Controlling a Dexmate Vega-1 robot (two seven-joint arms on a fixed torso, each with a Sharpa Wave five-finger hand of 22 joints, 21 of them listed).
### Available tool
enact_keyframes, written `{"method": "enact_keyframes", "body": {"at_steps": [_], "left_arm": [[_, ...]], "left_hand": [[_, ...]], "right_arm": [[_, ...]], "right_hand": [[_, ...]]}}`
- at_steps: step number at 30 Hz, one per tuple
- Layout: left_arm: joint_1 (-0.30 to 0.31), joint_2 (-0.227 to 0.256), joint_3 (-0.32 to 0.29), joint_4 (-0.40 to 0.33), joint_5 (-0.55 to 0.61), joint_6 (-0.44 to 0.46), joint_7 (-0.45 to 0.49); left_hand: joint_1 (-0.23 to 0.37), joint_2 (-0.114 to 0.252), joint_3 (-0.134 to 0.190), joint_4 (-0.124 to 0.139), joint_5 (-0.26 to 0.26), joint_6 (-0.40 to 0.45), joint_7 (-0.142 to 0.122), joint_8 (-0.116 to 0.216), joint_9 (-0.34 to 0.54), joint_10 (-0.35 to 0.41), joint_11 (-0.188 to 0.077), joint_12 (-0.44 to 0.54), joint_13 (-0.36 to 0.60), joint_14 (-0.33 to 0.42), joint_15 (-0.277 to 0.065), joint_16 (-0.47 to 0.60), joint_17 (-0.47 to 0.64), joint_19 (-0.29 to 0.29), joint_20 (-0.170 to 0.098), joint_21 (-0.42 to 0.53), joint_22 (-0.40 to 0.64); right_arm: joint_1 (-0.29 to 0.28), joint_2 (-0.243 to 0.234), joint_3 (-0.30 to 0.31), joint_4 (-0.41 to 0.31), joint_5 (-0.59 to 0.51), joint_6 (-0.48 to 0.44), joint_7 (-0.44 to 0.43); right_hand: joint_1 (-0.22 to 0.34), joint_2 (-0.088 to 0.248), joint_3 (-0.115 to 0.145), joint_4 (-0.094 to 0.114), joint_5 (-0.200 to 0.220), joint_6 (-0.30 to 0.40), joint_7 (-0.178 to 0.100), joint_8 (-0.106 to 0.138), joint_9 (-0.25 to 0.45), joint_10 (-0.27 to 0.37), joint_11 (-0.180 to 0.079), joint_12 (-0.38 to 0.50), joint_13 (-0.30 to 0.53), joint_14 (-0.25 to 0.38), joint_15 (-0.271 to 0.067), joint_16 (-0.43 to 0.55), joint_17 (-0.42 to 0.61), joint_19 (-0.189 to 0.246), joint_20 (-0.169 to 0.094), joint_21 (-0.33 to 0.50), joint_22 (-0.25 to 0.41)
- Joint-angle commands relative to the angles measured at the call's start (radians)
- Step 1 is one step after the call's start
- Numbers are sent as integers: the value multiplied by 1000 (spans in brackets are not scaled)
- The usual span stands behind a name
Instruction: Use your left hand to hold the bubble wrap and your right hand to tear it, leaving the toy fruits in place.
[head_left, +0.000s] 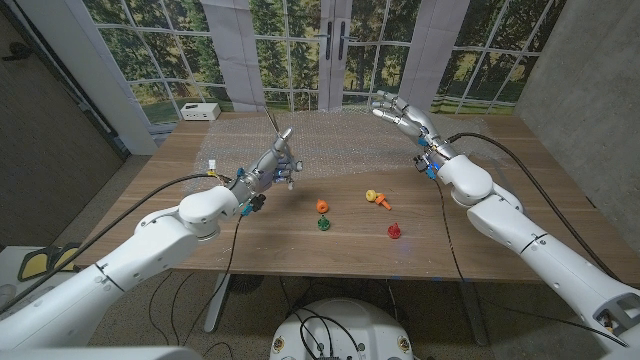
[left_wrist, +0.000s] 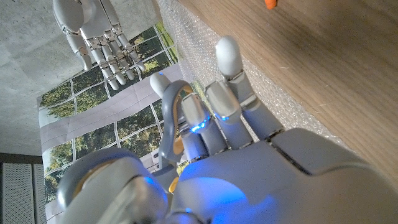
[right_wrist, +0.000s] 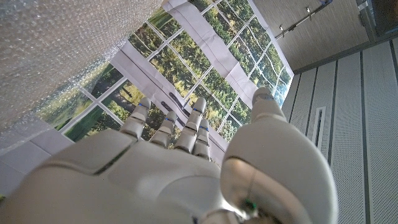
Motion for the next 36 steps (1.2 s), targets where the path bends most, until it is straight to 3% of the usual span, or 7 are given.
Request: {"method": "enact_keyframes", "body": {"at_steps": [1, 16, 22, 30, 36], "left_arm": [[40, 33, -28, -23, -15, 5, 4], [57, 47, -43, -36, -24, 11, 8], [62, 38, -39, -37, -23, 3, 12], [49, 38, -32, -28, -19, 2, 1], [37, 31, -22, -19, -17, 1, -7]], "left_hand": [[-15, -2, -3, -10, 10, -1, 0, 438, 254, 7, 2, 4, 2, 6, -1, 3, 2, 8, -2, 4, -1], [-20, 1, -2, -19, 16, 3, 4, 421, 220, 6, 2, 4, 2, 5, -1, 3, 1, 7, -2, 8, -2], [-18, 2, -1, -22, 18, -2, 0, 432, 240, 9, 1, 4, 2, 7, -1, 3, 1, 6, -3, 13, 3], [-13, 4, 0, -27, 21, 2, 0, 422, 221, 11, 1, 4, 2, 9, -1, 3, 1, 7, -3, 14, 1], [-14, 4, 0, -28, 22, 2, 2, 423, 223, 11, 2, 4, 2, 9, -1, 2, 1, 8, -4, 15, -1]], "right_arm": [[0, -13, -10, -24, -67, -27, -33], [23, -17, -43, -30, -193, -49, -74], [33, -29, -64, -52, -342, -86, -142], [57, -38, -98, -58, -502, -120, -194], [77, -47, -120, -68, -575, -157, -189]], "right_hand": [[20, 3, 4, -9, -1, 13, 1, 7, 1, 14, -7, -6, 1, 13, -31, 8, 1, 5, 2, 6, 3], [76, 19, 29, -24, 3, 26, -12, 8, 0, 44, -23, -14, 1, 27, -47, 11, -2, 22, 0, 8, 3], [90, 21, 34, -26, 3, 23, -14, 6, 0, 47, -27, -19, 1, 31, -54, 12, -2, 34, -3, 11, 3], [102, 22, 37, -24, 2, 21, -15, 3, 1, 61, -27, -21, 2, 34, -55, 13, -3, 41, -7, 10, 3], [107, 22, 39, -23, 1, 18, -14, 1, 1, 76, -31, -19, 3, 38, -59, 14, -3, 44, -6, 9, 2]]}}
